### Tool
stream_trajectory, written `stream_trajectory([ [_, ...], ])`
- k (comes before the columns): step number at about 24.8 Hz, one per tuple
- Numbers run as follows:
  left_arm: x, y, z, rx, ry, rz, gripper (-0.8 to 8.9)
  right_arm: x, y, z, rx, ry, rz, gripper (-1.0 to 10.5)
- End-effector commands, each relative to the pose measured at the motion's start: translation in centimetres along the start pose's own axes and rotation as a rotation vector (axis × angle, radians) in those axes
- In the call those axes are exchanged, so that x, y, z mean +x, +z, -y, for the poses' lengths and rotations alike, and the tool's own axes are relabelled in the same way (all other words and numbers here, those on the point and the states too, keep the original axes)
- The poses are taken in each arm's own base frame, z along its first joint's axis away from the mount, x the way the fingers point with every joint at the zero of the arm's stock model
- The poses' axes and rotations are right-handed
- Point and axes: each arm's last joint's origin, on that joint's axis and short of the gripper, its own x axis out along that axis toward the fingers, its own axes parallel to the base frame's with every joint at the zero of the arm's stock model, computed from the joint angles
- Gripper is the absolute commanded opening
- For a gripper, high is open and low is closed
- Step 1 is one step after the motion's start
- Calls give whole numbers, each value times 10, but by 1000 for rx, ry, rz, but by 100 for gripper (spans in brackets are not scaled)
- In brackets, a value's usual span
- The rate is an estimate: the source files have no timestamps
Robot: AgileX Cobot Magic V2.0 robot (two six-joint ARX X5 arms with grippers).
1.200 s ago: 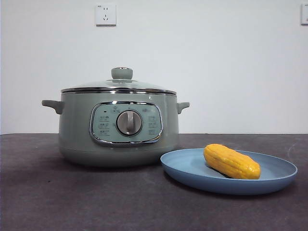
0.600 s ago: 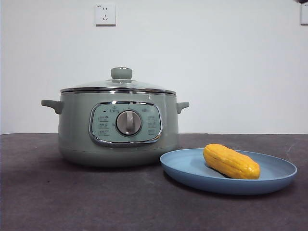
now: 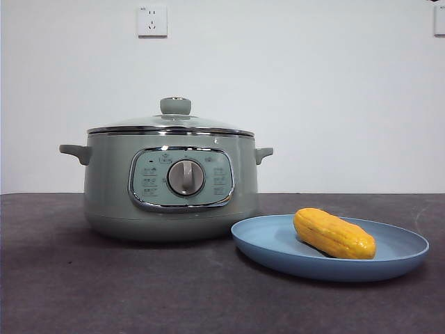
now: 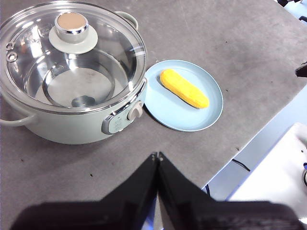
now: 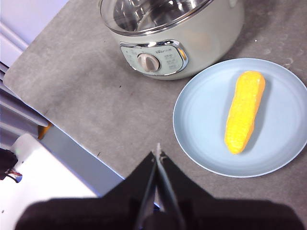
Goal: Take the corn out from the steamer,put the corn on the plate,close the lid
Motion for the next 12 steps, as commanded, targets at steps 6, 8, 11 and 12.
stream_trajectory([
  [6,3,0,0,13,-5,1,-3,0,0,0,-6,-1,1,0],
  [8,2,3,-1,43,33,36,-3,0,0,0,-6,-1,1,0],
  [11,-6,13,-5,159,144,183,-3,0,0,0,-6,-1,2,0],
  [12,-9,17,-7,200,168,248,-3,0,0,0,-6,-2,1,0],
])
